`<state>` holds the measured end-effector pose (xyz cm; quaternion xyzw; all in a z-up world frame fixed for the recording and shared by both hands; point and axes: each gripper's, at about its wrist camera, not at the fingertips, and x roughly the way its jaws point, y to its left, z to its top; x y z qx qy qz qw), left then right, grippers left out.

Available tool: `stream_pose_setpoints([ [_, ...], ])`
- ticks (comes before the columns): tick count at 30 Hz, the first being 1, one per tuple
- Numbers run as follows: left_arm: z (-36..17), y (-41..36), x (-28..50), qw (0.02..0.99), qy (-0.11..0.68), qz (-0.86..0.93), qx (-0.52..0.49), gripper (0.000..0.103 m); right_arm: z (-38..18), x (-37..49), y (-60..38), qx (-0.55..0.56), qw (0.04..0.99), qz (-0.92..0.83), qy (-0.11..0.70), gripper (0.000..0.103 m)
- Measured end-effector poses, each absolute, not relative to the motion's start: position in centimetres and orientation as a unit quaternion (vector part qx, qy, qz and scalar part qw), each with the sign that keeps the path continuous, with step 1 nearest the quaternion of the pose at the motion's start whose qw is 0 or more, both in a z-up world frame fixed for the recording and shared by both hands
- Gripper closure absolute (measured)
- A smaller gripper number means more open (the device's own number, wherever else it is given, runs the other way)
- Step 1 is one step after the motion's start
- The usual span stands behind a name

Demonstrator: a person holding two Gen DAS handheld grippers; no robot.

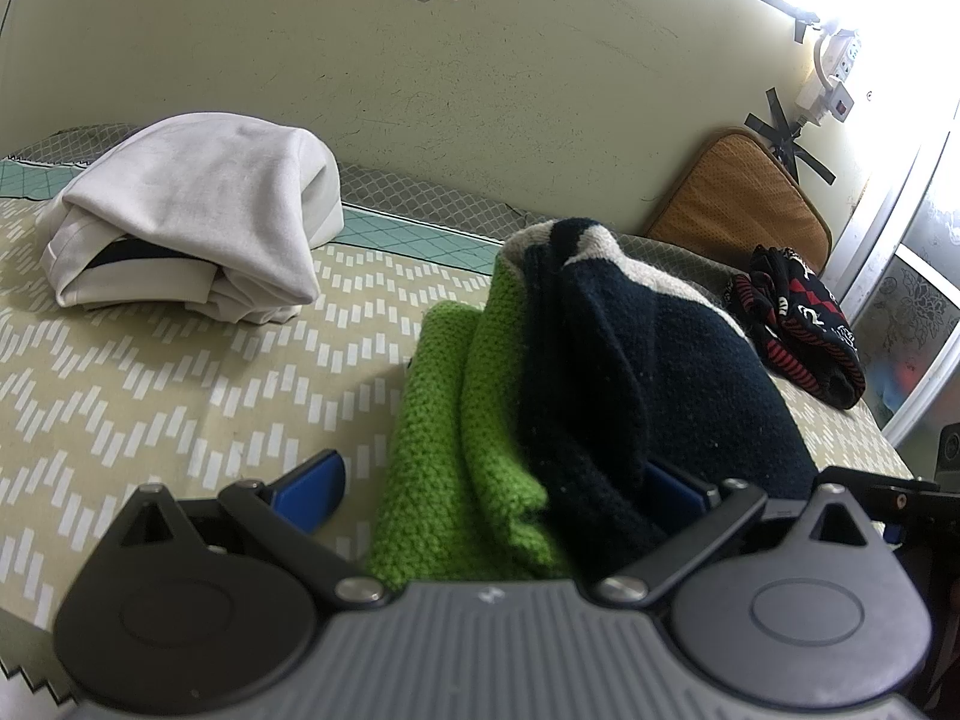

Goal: Fold small clothes

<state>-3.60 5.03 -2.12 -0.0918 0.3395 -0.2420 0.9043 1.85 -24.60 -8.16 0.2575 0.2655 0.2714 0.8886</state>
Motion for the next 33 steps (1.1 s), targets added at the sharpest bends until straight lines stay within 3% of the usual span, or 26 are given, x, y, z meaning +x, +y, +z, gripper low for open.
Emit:
stream_pose_setpoints([
  [18, -2.2, 5.0, -3.6, 0.903, 0.339, -0.246, -0.095, 0.001, -7.9, 2.3, -23.8, 0.238, 0.891, 0.268, 0.279, 0.001],
  [19, -2.2, 4.9, -3.6, 0.901, 0.339, -0.252, -0.097, 0.005, -7.7, 2.3, -23.0, 0.22, 0.892, 0.273, 0.284, 0.011],
  [20, -2.2, 4.8, -3.6, 0.899, 0.339, -0.26, -0.097, 0.01, -7.8, 2.5, -22.3, 0.208, 0.891, 0.273, 0.297, 0.039],
  [21, -2.2, 4.5, -3.7, 0.895, 0.341, -0.272, -0.097, 0.016, -7.6, 2.3, -21.7, 0.198, 0.898, 0.26, 0.293, 0.04],
  [26, -1.7, 2.3, -4.3, 0.901, 0.348, -0.243, -0.093, 0.014, -6.7, 1.7, -22.7, 0.23, 0.894, 0.262, 0.28, 0.06],
  [33, 0.4, -3.2, -3.5, 0.883, 0.357, -0.29, -0.097, 0.021, -3.2, -1.3, -26.0, 0.193, 0.928, 0.234, 0.216, 0.064],
])
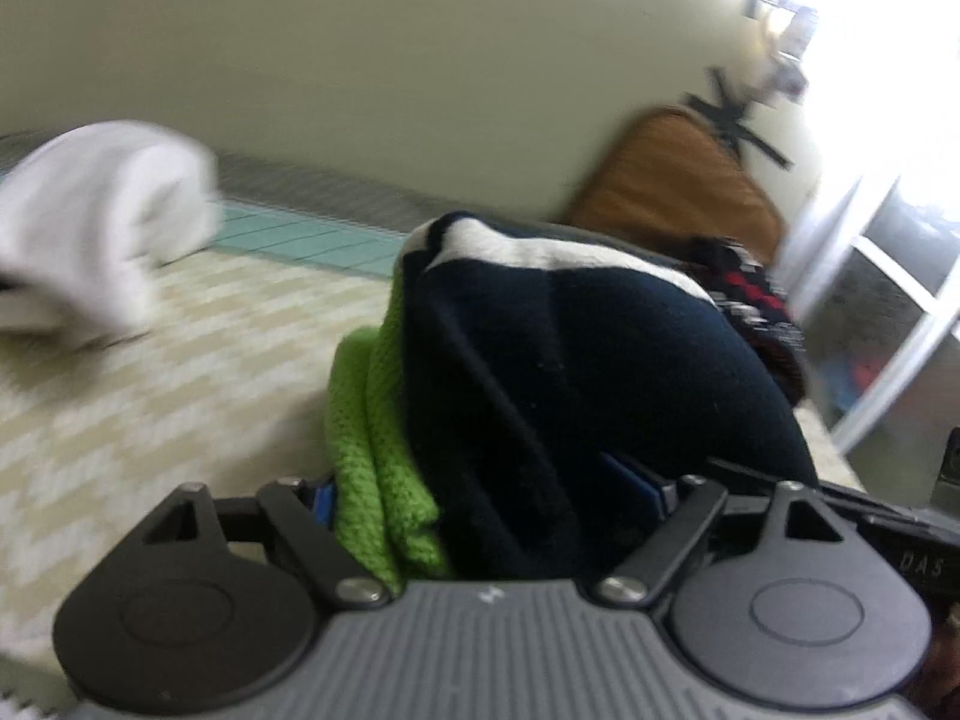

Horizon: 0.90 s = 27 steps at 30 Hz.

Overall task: Fold small clothes
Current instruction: 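Grasp the folded navy-and-green sweater bundle with both grippers, then lift and carry the bundle toward the brown cushion with both grippers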

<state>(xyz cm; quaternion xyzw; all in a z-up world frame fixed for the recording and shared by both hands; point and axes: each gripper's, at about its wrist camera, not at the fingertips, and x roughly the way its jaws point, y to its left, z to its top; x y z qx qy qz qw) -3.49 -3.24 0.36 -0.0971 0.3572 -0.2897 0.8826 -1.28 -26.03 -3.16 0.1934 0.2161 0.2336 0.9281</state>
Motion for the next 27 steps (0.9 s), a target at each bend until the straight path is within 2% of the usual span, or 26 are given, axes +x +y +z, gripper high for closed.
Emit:
stream_pose_setpoints([
  [11, 6.4, -21.0, 0.6, 0.863, 0.311, -0.396, -0.053, 0.022, 2.3, -3.7, -39.3, 0.172, 0.972, 0.119, 0.111, 0.065],
  [19, 10.2, -33.6, 6.8, 0.867, 0.269, -0.417, -0.032, 0.021, 4.5, 1.0, -49.2, 0.203, 0.977, 0.044, 0.047, 0.065],
  [22, 9.0, -36.9, 9.4, 0.877, 0.267, -0.399, -0.018, 0.019, 2.8, 4.0, -52.3, 0.252, 0.966, 0.033, 0.055, 0.064],
  [26, 3.4, -40.5, 13.1, 0.879, 0.338, -0.335, 0.012, 0.018, -1.9, 9.5, -54.0, 0.275, 0.952, -0.011, 0.135, 0.063],
  [27, 2.1, -40.9, 13.5, 0.883, 0.342, -0.321, 0.025, 0.007, -3.1, 10.3, -54.2, 0.277, 0.951, -0.018, 0.14, 0.062],
])
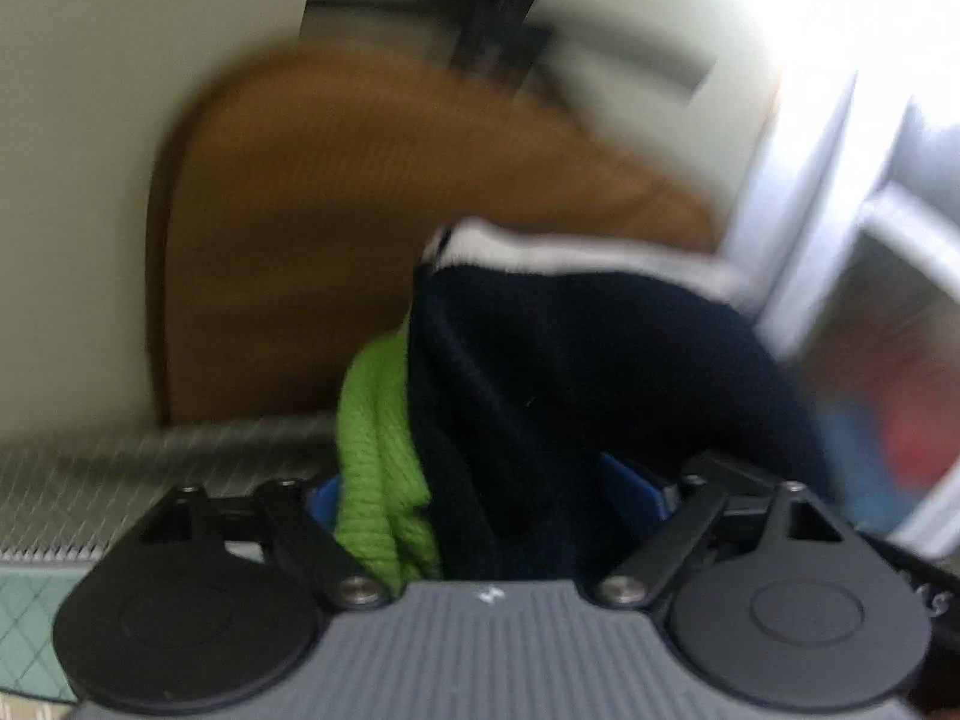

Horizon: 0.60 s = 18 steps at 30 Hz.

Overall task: Fold small clothes
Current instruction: 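Lift and carry the bundle toward the brown cushion with both grippers, then lower the bundle onto the red-and-black knit item and open both grippers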

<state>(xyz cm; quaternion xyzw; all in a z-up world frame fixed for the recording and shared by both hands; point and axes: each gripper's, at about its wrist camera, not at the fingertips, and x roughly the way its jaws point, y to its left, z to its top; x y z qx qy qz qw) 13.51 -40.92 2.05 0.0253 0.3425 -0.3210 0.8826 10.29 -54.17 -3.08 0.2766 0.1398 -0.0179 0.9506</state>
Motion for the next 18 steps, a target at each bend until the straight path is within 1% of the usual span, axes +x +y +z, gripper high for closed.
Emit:
stream_pose_setpoints([
  [1, 1.2, -40.8, 13.5, 0.888, 0.331, -0.32, 0.021, 0.001, -4.2, 10.3, -54.3, 0.28, 0.952, -0.014, 0.122, 0.062],
  [4, 0.4, -40.3, 13.7, 0.885, 0.323, -0.336, -0.001, 0.0, -3.7, 10.0, -53.5, 0.247, 0.96, -0.027, 0.125, 0.061],
  [7, 0.9, -39.7, 13.9, 0.877, 0.344, -0.334, -0.012, 0.001, -4.1, 9.4, -53.1, 0.241, 0.964, -0.024, 0.108, 0.053],
  [8, 1.3, -39.0, 13.4, 0.882, 0.338, -0.328, -0.014, 0.001, -3.8, 9.1, -52.7, 0.236, 0.966, -0.029, 0.106, 0.047],
  [9, 1.6, -38.3, 12.8, 0.889, 0.326, -0.322, -0.015, 0.001, -3.3, 8.3, -52.4, 0.227, 0.968, -0.043, 0.095, 0.038],
  [10, 2.0, -37.2, 12.0, 0.895, 0.311, -0.319, -0.016, 0.001, -2.8, 7.3, -51.9, 0.214, 0.972, -0.066, 0.074, 0.032],
  [11, 2.2, -35.9, 11.0, 0.9, 0.298, -0.319, -0.015, 0.0, -2.1, 6.8, -51.9, 0.2, 0.974, -0.09, 0.05, 0.022],
  [12, 2.3, -34.7, 10.4, 0.904, 0.29, -0.315, -0.009, 0.0, -1.7, 6.1, -51.4, 0.189, 0.975, -0.11, 0.031, 0.02],
  [14, 1.9, -32.2, 8.4, 0.914, 0.275, -0.298, 0.016, 0.0, -0.7, 4.3, -50.1, 0.181, 0.975, -0.128, 0.007, 0.02],
  [18, 0.6, -26.9, 5.3, 0.927, 0.266, -0.258, 0.059, 0.0, -1.0, 1.7, -46.0, 0.172, 0.982, -0.082, 0.012, 0.016],
])
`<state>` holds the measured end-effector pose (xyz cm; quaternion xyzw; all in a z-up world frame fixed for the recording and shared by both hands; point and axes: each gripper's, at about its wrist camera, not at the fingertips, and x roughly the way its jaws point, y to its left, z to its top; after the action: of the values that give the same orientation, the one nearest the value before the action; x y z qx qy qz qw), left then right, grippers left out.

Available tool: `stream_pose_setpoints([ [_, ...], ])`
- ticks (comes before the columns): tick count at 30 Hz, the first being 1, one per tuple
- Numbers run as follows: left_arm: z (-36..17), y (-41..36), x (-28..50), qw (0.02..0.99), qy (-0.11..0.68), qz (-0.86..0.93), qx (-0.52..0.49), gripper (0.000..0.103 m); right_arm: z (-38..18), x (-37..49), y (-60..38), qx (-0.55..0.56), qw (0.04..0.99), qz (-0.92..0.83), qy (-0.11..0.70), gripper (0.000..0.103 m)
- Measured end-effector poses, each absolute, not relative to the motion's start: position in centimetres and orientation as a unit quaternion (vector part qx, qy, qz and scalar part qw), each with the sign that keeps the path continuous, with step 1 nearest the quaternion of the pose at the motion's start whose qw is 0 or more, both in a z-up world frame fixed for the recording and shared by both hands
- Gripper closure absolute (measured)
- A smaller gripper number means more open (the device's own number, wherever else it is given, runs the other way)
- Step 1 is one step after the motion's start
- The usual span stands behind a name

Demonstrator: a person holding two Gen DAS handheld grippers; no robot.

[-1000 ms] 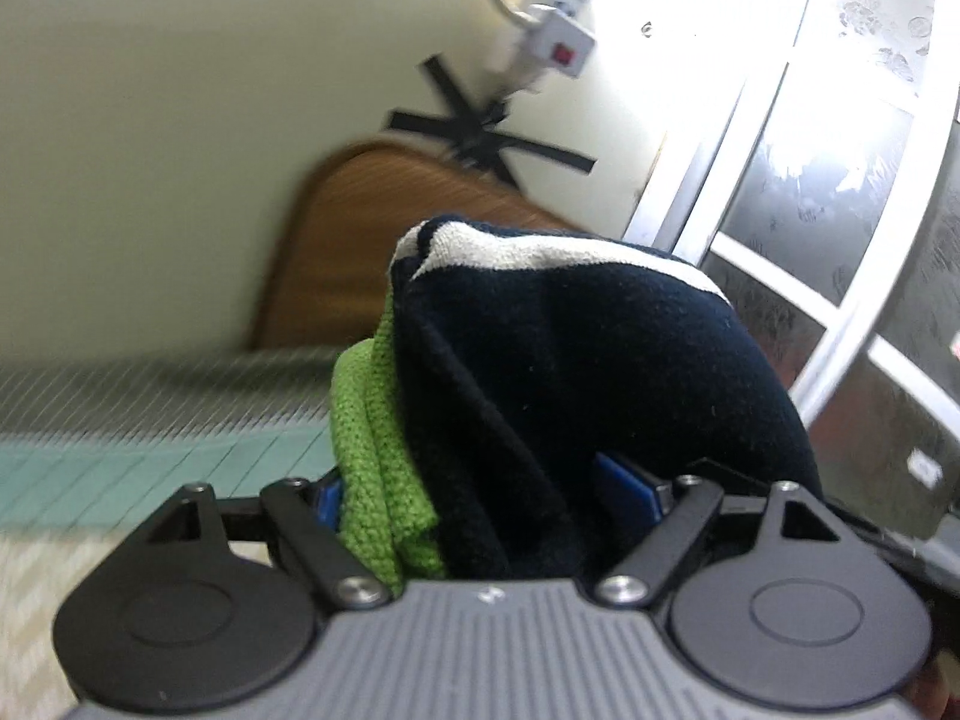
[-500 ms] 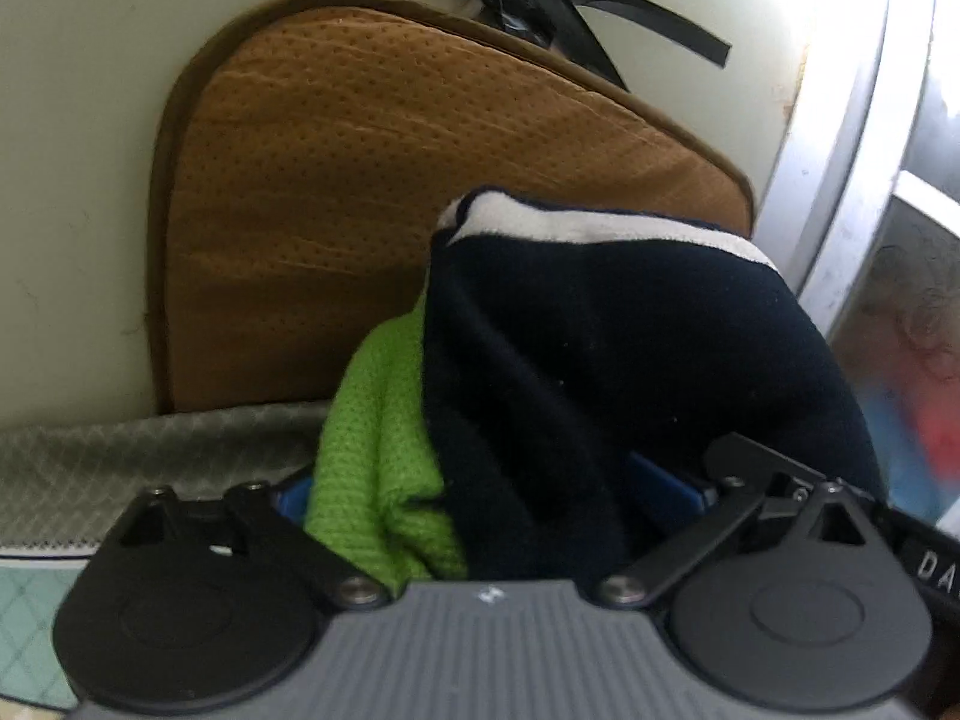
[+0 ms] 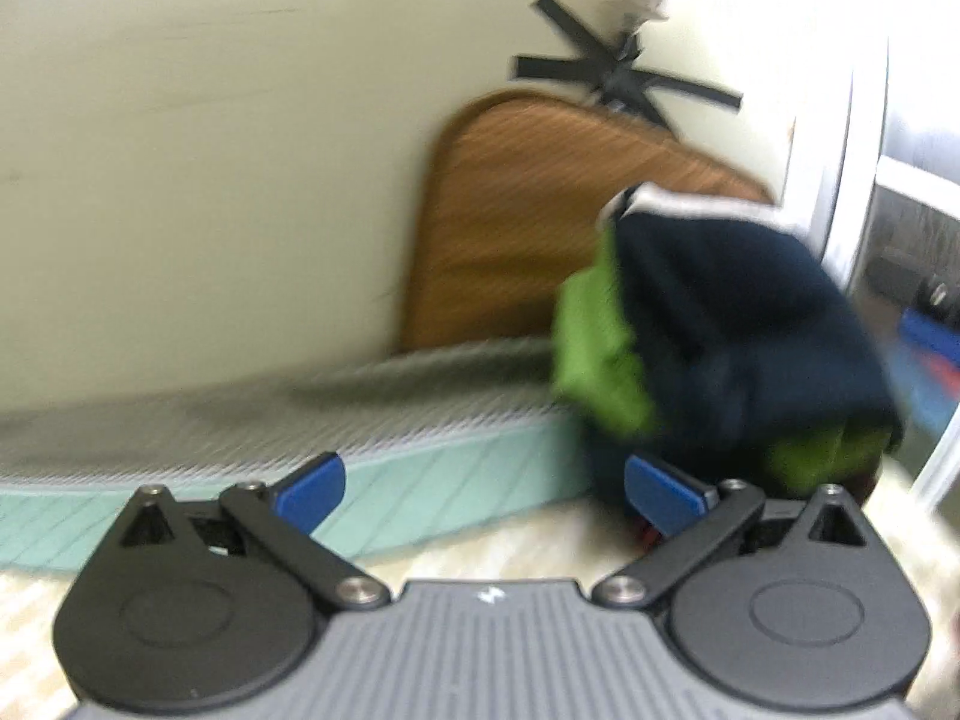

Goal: Fold small clothes

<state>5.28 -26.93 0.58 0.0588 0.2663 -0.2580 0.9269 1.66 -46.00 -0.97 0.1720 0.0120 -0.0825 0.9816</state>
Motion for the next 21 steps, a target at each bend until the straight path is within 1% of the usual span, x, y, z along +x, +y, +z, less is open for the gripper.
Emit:
stream_pose_setpoints([
  [2, -0.4, -24.7, 3.8, 0.932, 0.267, -0.234, 0.072, 0.0, -1.9, 1.1, -43.3, 0.168, 0.984, -0.044, 0.046, 0.016],
  [5, -1.2, -22.3, 2.2, 0.939, 0.27, -0.193, 0.089, 0.0, -3.8, 0.7, -39.4, 0.177, 0.977, 0.004, 0.121, 0.015],
  [7, -1.5, -20.4, 0.6, 0.941, 0.274, -0.173, 0.093, 0.0, -5.1, 0.4, -37.3, 0.205, 0.963, 0.03, 0.171, 0.015],
  [9, -1.8, -19.3, -0.6, 0.942, 0.28, -0.161, 0.093, 0.0, -5.6, 0.3, -35.4, 0.227, 0.952, 0.042, 0.202, 0.015],
  [13, -2.6, -17.5, -2.1, 0.94, 0.29, -0.146, 0.107, 0.0, -6.2, -0.8, -32.2, 0.234, 0.949, 0.031, 0.21, 0.014],
  [16, -3.1, -15.5, -3.3, 0.944, 0.282, -0.13, 0.113, 0.0, -6.5, -1.1, -30.5, 0.239, 0.948, 0.028, 0.209, 0.013],
  [21, -3.7, -12.4, -3.9, 0.945, 0.295, -0.107, 0.086, 0.0, -6.5, -1.5, -27.8, 0.206, 0.958, 0.008, 0.2, 0.011],
])
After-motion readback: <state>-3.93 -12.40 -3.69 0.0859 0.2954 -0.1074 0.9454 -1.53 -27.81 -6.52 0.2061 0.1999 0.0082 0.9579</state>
